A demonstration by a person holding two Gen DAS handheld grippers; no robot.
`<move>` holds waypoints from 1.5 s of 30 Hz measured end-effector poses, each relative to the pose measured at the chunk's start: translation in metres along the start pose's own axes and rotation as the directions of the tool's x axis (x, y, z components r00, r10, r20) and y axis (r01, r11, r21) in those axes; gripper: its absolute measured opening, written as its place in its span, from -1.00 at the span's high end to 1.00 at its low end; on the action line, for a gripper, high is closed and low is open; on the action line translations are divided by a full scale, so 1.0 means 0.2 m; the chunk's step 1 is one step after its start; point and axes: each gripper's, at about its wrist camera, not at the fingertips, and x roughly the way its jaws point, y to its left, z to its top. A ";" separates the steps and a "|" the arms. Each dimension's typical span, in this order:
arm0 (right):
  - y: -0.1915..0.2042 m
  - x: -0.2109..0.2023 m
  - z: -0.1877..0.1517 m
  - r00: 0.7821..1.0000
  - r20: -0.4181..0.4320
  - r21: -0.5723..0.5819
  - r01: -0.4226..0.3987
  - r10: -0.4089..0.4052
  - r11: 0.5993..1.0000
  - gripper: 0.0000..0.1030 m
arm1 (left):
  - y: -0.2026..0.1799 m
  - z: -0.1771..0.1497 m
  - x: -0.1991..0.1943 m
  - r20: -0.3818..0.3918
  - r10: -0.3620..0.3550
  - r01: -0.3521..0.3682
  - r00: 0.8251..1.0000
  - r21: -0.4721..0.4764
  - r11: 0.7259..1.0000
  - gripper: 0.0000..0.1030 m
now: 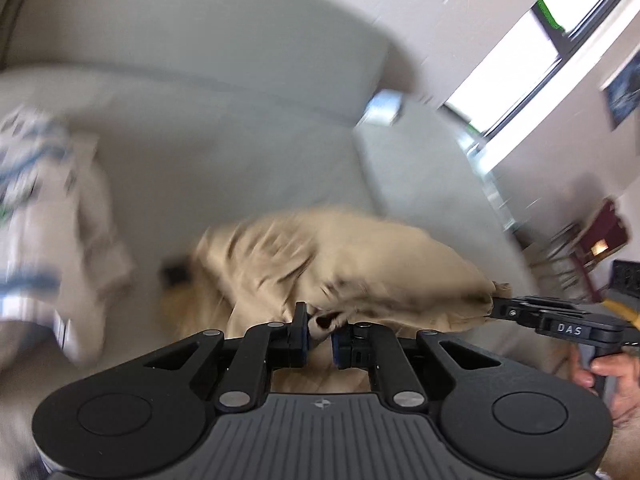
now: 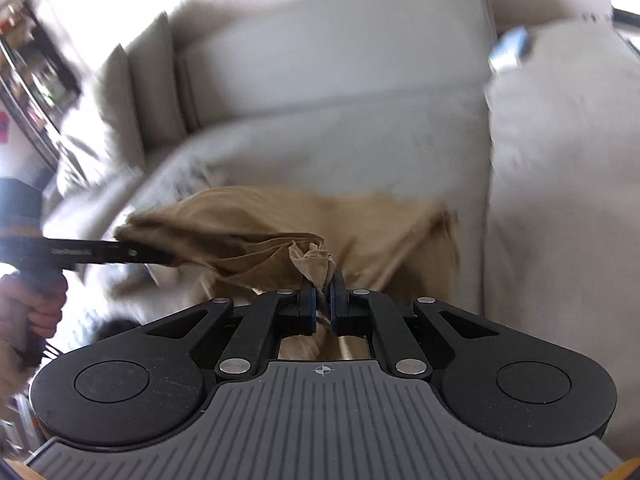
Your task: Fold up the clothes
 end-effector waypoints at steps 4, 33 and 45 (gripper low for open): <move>-0.03 0.16 -0.23 0.997 -0.069 0.028 0.044 -0.042 0.999 0.89 | 0.00 -0.16 -0.01 -0.013 0.091 -0.092 0.996 -0.075 0.993 0.55; 0.13 -0.25 -0.31 0.961 0.265 0.076 0.064 -0.081 0.995 -0.19 | -0.37 -0.30 0.37 0.064 0.119 -0.126 0.991 0.113 0.986 0.41; 0.11 0.38 -0.26 0.952 0.062 0.051 0.296 -0.299 0.954 0.16 | -0.40 -0.32 0.17 0.195 0.148 -0.182 0.970 0.166 0.969 0.42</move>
